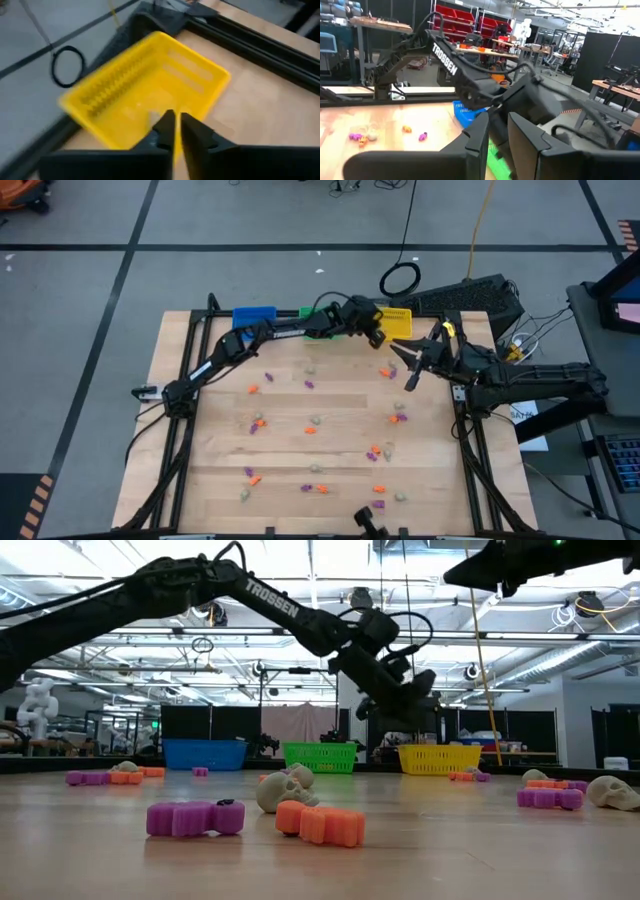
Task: Sort Halloween decoration
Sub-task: Put the orange skeleton toy into the green basket, then put the purple skeleton toy into the blue basket
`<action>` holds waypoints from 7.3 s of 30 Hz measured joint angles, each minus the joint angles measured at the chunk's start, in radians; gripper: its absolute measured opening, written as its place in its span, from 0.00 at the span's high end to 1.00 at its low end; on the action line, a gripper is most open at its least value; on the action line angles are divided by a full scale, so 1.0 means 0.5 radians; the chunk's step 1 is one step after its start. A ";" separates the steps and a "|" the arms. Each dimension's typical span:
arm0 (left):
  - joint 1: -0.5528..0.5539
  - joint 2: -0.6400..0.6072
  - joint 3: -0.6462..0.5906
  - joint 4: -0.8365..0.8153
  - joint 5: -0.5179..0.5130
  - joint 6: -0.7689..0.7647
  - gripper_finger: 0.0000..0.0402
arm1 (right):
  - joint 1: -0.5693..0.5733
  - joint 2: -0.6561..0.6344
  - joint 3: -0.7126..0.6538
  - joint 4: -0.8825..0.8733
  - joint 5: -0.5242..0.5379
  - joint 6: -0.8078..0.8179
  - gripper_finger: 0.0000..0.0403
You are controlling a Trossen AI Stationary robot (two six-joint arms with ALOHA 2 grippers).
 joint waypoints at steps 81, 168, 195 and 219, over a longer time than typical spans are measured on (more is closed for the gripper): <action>-0.415 -1.727 -3.933 3.058 0.096 0.507 1.00 | 0.995 1.987 0.660 -1.189 -0.642 2.735 0.67; -0.432 -1.721 -4.284 3.342 -0.095 0.296 1.00 | -1.118 3.442 3.046 -1.826 -0.909 -0.249 0.88; -0.432 -1.721 -4.284 3.336 -0.094 0.259 1.00 | -0.887 2.999 2.554 -1.171 -0.954 -0.010 1.00; -0.432 -1.721 -4.154 3.329 0.119 0.139 1.00 | -0.339 1.381 -0.068 1.003 -0.637 0.429 1.00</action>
